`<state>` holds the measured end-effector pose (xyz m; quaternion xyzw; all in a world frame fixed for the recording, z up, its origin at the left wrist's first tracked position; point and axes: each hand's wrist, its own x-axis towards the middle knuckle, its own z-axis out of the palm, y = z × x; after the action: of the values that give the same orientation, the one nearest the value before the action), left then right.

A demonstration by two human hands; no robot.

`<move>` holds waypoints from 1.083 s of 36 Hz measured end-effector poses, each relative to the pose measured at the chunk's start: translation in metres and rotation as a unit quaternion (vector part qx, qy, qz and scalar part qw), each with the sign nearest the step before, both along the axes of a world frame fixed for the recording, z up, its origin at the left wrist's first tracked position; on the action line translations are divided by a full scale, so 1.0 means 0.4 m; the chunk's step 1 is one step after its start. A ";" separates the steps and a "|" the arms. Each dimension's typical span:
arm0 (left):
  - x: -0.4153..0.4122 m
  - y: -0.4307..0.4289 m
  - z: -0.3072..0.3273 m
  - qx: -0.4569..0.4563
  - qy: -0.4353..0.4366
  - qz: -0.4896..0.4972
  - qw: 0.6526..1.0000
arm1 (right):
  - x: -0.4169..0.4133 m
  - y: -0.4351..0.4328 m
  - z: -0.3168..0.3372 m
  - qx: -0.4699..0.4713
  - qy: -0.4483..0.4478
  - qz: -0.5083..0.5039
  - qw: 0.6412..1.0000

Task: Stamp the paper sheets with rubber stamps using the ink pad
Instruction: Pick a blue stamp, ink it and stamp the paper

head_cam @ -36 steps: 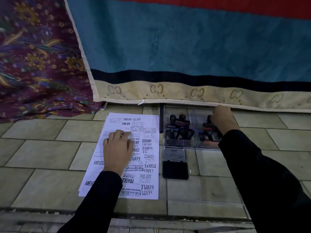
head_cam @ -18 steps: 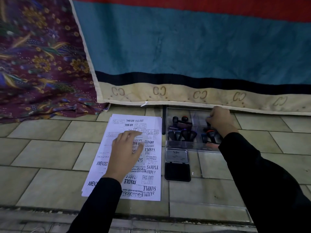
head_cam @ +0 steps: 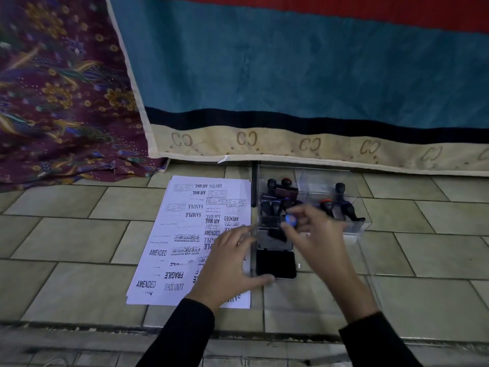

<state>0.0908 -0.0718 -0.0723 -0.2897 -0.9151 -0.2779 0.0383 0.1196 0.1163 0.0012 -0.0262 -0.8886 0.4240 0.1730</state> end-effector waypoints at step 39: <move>-0.181 -0.093 0.024 0.105 0.023 0.163 0.981 | -0.190 -0.108 0.021 0.060 0.042 0.070 0.995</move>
<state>0.0182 -0.1090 -0.0625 -0.1369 -0.9145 -0.3560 0.1347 0.0436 0.0730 0.0096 0.0642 -0.9042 0.3814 0.1811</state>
